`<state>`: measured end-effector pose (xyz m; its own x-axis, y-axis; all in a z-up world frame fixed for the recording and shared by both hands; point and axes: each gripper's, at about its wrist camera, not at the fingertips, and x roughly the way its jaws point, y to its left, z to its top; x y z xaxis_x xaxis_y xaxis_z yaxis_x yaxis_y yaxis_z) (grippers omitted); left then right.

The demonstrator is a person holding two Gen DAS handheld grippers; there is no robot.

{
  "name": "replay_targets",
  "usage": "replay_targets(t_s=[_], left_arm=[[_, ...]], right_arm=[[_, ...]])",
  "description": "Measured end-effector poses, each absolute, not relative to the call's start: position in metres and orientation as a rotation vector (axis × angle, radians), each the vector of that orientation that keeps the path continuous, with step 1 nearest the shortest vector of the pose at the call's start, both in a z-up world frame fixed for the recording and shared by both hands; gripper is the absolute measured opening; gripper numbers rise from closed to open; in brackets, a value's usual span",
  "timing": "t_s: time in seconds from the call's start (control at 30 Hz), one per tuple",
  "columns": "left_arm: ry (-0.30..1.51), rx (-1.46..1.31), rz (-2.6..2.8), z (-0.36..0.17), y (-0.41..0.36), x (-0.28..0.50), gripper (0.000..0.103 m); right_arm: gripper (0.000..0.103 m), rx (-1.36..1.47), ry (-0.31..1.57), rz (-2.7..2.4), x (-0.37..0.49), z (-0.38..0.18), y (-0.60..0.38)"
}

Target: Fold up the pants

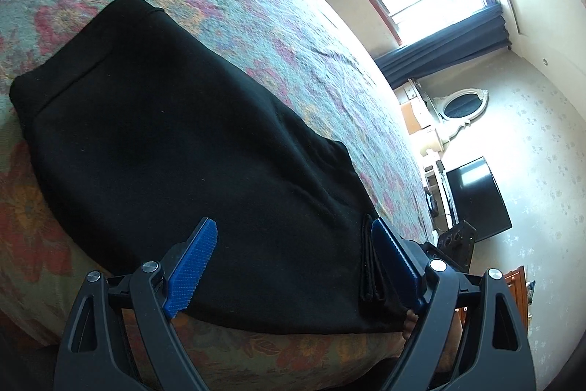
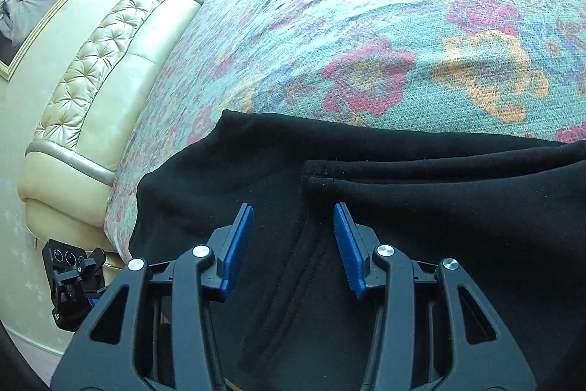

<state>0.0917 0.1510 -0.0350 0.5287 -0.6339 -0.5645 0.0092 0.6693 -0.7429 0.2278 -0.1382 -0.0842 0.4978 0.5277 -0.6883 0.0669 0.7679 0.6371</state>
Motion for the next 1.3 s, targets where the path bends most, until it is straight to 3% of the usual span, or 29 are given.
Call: replay_targets(t_s=[0.07,0.17,0.47,0.5,0.53,0.73,1.13,1.23,1.27,1.3], left_arm=[[0.93,-0.758,-0.403,-0.032,0.171,0.089,0.085],[0.906,-0.772,-0.35,-0.032,0.208,0.087,0.085],[1.001,-0.778,-0.339,-0.052,0.3,0.143,0.085],[1.024,-0.756,-0.331,-0.055,0.306,0.152,0.085],[1.056,-0.74,-0.35,-0.06,0.308,0.159,0.085],[1.167,-0.604,-0.57,-0.067,0.277,0.193,0.091],[1.159,-0.794,-0.727,-0.079,0.26,0.216,0.091],[1.159,-0.559,-0.681,-0.07,0.238,0.21,0.076],[1.157,-0.511,-0.667,-0.068,0.234,0.207,0.061],[1.17,-0.489,-0.647,-0.069,0.23,0.207,0.036]], right_arm=[[0.047,0.69,0.995,0.326,0.221,-0.077,-0.143],[0.06,0.718,0.955,0.334,0.201,-0.067,-0.149],[0.063,0.733,0.952,0.437,0.143,-0.057,-0.129],[0.067,0.732,0.956,0.449,0.139,-0.056,-0.125],[0.074,0.726,0.963,0.46,0.136,-0.054,-0.121],[0.075,0.723,0.993,0.493,0.122,-0.054,-0.106],[0.078,0.735,1.005,0.501,0.128,-0.058,-0.099],[0.078,0.744,1.002,0.502,0.128,-0.061,-0.101],[0.078,0.746,1.0,0.503,0.128,-0.062,-0.102],[0.078,0.748,0.998,0.503,0.128,-0.062,-0.102]])
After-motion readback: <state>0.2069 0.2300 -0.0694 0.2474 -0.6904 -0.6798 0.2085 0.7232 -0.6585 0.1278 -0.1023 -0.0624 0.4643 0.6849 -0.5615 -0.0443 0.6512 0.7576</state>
